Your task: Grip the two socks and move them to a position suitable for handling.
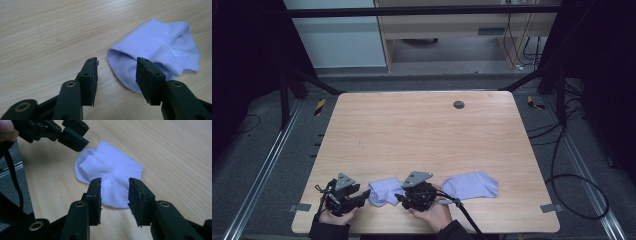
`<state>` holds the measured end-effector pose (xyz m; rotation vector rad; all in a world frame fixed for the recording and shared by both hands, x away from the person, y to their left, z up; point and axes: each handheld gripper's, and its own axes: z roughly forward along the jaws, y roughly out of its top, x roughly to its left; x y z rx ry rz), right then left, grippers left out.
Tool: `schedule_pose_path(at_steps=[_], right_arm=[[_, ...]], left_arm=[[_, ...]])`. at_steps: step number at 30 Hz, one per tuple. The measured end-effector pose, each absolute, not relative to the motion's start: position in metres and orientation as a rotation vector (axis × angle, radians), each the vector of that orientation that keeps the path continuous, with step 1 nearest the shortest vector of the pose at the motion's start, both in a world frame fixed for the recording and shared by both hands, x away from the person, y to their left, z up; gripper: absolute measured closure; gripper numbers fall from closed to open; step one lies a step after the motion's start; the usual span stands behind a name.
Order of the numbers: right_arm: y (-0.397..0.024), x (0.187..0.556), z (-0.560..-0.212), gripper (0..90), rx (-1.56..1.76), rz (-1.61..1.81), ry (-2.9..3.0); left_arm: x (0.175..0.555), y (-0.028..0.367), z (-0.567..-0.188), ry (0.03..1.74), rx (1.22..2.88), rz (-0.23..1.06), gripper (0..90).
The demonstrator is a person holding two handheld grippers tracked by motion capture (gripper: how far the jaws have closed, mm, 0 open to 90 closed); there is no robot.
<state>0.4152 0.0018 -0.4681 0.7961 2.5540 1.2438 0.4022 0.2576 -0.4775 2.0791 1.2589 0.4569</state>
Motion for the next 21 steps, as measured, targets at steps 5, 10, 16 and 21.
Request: schedule_pose_path(at_steps=[5,10,16,21], right_arm=[[0.013,0.415,-0.479,64.4,0.780,1.218,2.588],[0.020,0.412,-0.490,66.1,0.760,1.174,2.627],[0.027,0.412,-0.497,69.1,0.756,1.155,2.649],[0.030,0.412,-0.499,77.2,0.761,1.139,2.645]], left_arm=[[0.402,0.253,-0.481,1.246,2.100,0.425,55.3],[0.402,0.250,-0.484,1.254,2.112,0.398,59.3],[0.404,0.249,-0.486,1.262,2.124,0.375,67.1],[0.405,0.248,-0.487,1.265,2.133,0.357,75.0]])
